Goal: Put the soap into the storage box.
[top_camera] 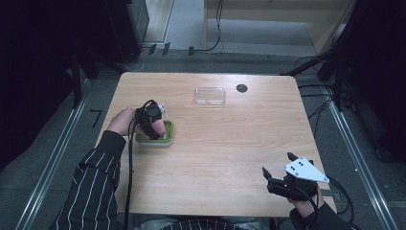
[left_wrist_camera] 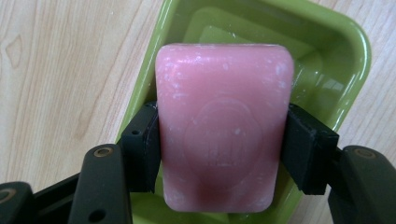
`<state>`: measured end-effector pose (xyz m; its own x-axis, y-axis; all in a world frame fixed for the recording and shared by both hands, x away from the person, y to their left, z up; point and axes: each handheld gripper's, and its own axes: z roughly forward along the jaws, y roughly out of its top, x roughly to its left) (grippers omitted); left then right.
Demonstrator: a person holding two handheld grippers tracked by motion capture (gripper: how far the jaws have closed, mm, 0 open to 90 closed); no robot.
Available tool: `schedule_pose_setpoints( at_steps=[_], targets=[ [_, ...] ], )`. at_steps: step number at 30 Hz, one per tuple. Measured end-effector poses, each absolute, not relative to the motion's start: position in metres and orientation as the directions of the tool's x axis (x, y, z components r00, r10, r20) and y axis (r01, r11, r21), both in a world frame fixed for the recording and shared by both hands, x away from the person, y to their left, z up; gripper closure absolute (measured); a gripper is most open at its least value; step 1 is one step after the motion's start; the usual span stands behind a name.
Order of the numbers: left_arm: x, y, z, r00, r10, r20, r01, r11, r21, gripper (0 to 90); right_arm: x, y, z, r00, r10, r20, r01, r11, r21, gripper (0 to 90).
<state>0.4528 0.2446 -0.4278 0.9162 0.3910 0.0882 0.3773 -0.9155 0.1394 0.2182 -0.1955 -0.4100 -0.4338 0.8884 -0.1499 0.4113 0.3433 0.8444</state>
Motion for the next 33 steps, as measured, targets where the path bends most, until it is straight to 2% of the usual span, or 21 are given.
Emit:
schedule_pose_setpoints(
  at_steps=[9,14,25,33],
  targets=[
    [0.450,0.245,-0.424,0.913,0.396,0.096,0.379,-0.912,0.160,36.9,0.218,-0.195,-0.410,-0.435,0.888,-0.151,0.410,0.344,0.845,13.8],
    [0.449,0.246,-0.420,0.903,0.417,0.098,0.400,-0.903,0.160,28.1,0.218,-0.194,-0.410,-0.437,0.886,-0.153,0.407,0.347,0.845,13.8],
    [0.438,0.250,-0.407,0.863,0.494,0.105,0.476,-0.865,0.160,14.7,0.218,-0.194,-0.409,-0.438,0.886,-0.152,0.406,0.346,0.846,13.8],
    [0.418,0.251,-0.389,0.835,0.544,0.084,0.525,-0.833,0.172,12.8,0.218,-0.194,-0.409,-0.439,0.885,-0.153,0.406,0.347,0.845,13.8]
  ],
)
